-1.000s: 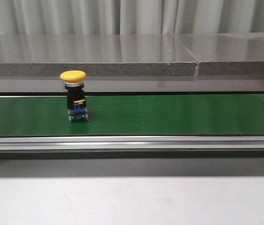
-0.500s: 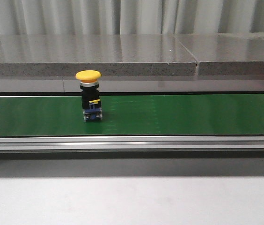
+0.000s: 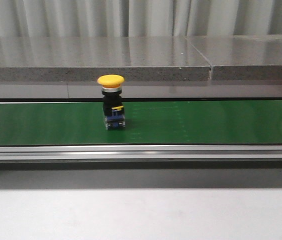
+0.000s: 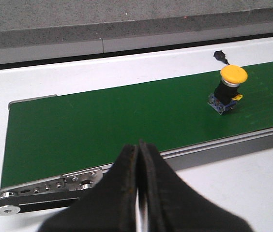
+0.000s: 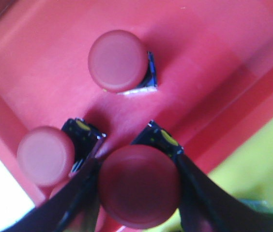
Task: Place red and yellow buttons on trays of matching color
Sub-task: 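Lift the red button into the red tray and open the right gripper, then move the right gripper back over the belt end above the yellow button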
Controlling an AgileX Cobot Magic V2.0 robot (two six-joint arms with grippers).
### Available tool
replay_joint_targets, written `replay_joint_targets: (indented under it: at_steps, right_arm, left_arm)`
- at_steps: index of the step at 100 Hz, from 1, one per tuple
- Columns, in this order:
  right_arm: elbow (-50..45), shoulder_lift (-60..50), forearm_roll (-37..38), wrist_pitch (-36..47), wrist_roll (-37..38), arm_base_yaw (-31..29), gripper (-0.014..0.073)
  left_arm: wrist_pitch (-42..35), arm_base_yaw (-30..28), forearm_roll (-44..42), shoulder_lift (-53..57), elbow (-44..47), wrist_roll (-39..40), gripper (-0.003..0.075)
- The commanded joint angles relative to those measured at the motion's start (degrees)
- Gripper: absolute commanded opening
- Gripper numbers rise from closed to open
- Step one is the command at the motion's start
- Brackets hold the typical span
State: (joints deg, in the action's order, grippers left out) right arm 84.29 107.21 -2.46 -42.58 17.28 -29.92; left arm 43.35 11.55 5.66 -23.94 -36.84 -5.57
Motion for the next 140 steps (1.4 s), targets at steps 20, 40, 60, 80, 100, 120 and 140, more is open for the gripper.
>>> replay_joint_targets:
  at_steps: [20,40,60,80,100,120,140]
  right_arm:
    - [1.39,-0.12,-0.47,6.19,-0.01,-0.34,0.0207]
    - [1.39,0.08,-0.47,6.26,-0.01,-0.34,0.0423]
    - [1.39,-0.18,-0.47,5.71,-0.01,-0.34,0.0542]
    - [1.39,-3.79,0.48,5.81,-0.06,-0.34,0.0542]
    - [1.39,-10.5,2.46,5.22,-0.12,-0.21,0.0542]
    - [1.34,-18.16,2.46,2.92,-1.99,0.17,0.0542]
    - [1.34,-24.37,2.46,-1.16,-3.3,2.45,0.0542]
  left_arm:
    - [-3.88,0.5,0.91,-0.51,-1.48,0.14,-0.0021]
    - [-3.88,0.5,0.91,-0.51,-1.48,0.14,-0.0021]
    - [-3.88,0.5,0.91,-0.51,-1.48,0.14,-0.0021]
    - [-3.88,0.5,0.91,-0.51,-1.48,0.14,-0.0021]
    - [-3.88,0.5,0.91,-0.51,-1.48,0.14,-0.0021]
    - [-3.88,0.5,0.91,-0.51,-1.48,0.14,-0.0021]
    - [-3.88,0.5,0.91,-0.51,-1.48,0.14,-0.0021]
